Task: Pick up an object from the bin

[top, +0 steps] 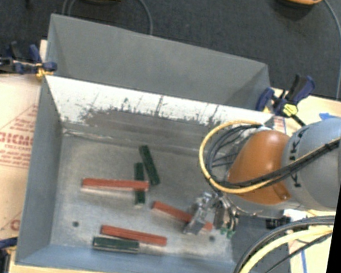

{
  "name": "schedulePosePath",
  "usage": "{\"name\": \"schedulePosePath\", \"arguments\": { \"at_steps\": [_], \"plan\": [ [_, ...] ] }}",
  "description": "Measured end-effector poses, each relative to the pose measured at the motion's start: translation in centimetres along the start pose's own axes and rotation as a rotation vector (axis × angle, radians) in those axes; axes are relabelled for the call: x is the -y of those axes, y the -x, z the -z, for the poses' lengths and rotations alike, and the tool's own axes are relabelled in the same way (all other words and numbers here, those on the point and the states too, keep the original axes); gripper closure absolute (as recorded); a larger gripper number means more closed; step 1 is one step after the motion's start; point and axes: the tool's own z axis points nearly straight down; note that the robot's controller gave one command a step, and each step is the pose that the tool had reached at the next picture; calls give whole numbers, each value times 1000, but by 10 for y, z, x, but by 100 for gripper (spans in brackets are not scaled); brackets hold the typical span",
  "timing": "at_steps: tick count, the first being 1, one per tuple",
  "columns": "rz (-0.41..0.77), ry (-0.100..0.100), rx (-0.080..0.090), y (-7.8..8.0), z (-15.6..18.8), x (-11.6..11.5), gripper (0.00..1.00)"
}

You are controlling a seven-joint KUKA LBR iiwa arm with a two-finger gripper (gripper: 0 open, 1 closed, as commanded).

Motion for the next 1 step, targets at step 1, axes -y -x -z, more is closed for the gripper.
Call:
{"name": "schedulePosePath", "arguments": {
  "at_steps": [1],
  "plan": [
    [31,2,6,-24,172,-4,100]
  ]
}}
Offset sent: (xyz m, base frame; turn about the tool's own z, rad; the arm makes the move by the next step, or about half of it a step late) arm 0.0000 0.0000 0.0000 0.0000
